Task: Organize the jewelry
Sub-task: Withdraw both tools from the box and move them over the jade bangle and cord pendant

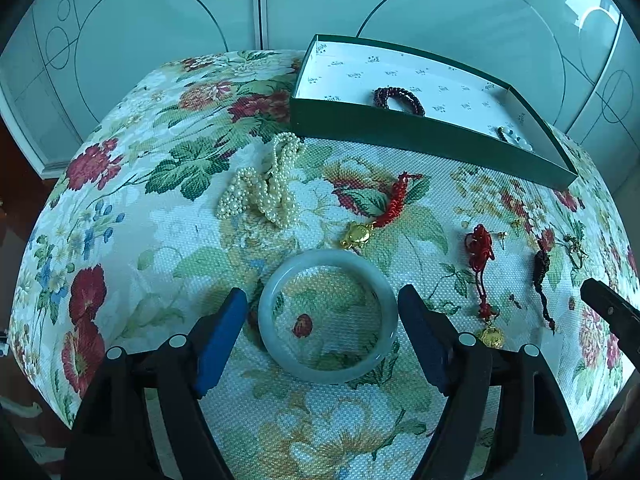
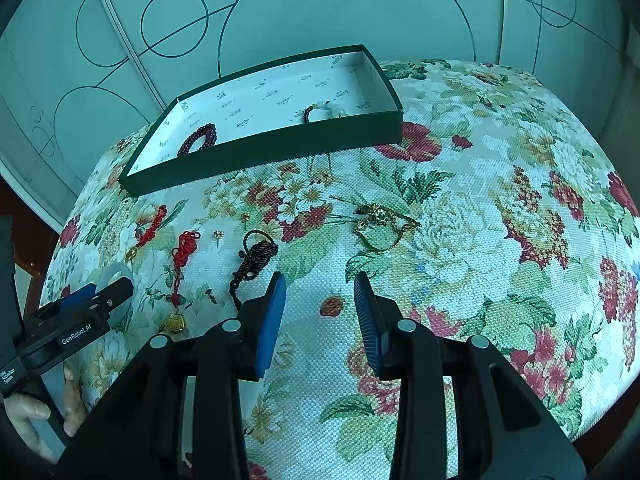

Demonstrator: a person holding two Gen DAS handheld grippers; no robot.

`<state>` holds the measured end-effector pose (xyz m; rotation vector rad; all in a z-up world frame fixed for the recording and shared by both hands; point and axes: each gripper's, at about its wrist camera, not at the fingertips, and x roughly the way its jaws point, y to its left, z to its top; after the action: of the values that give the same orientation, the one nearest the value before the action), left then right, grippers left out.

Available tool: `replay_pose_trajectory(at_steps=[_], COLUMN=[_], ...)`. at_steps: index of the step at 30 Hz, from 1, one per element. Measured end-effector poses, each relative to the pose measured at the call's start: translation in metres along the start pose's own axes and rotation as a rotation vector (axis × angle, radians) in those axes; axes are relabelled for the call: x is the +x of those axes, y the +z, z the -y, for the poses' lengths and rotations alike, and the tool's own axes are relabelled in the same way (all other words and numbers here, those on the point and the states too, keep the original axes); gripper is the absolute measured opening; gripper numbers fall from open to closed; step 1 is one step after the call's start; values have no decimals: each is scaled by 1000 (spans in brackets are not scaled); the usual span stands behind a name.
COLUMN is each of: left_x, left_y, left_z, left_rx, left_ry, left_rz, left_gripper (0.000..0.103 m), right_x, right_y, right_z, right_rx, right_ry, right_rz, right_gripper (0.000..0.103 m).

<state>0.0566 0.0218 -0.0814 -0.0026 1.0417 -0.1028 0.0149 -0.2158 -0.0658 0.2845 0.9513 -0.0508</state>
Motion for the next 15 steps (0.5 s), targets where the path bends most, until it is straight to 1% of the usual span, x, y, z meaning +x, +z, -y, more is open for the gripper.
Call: replay_pose_trajectory(at_steps=[7, 11, 12, 15], left_x=[-3, -5, -5, -3], left_y=[-2, -4, -5, -6], left_z=[-6, -6, -5, 2], left_rx=[-28, -25, -21, 10], left_ry=[-25, -36, -35, 1], left_rz=[7, 13, 15, 23], left_gripper=[77, 77, 77, 77], right_x=[3, 4, 3, 4], right_y=[0, 0, 0, 0], right_z=[-2, -4, -4, -3], right_rx=[0, 0, 0, 4], right_ry=[3, 10, 14, 24], right_rz=[-7, -7, -6, -6], right_gripper=[36, 36, 36, 36])
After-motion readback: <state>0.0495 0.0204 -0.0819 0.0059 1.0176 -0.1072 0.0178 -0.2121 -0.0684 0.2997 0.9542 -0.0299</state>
